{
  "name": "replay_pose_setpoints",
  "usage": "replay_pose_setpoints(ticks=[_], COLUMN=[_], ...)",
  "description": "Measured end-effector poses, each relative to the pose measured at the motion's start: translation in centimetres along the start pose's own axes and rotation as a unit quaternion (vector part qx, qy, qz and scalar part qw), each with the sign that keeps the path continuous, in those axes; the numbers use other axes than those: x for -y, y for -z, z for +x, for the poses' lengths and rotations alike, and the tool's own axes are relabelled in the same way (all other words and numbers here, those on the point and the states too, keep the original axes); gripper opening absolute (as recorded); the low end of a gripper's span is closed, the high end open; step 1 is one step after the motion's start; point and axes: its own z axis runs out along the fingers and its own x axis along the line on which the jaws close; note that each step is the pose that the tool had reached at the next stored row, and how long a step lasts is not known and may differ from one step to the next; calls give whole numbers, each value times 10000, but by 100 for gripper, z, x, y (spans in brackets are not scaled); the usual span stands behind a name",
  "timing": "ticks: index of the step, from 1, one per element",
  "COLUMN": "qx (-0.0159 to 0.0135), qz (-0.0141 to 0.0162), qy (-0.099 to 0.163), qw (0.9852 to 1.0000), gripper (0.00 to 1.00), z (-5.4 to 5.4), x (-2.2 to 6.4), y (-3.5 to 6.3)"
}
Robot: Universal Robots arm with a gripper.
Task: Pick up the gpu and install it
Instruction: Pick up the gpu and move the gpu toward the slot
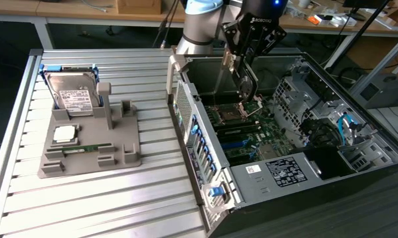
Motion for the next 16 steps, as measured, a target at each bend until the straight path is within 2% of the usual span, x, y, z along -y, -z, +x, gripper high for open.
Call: replay_pose_setpoints(ticks=[16], qx=[1], qz=[12], qy=[0], qw=[10000], gripper=[27], z=[-101], x=[-2], y=[-41])
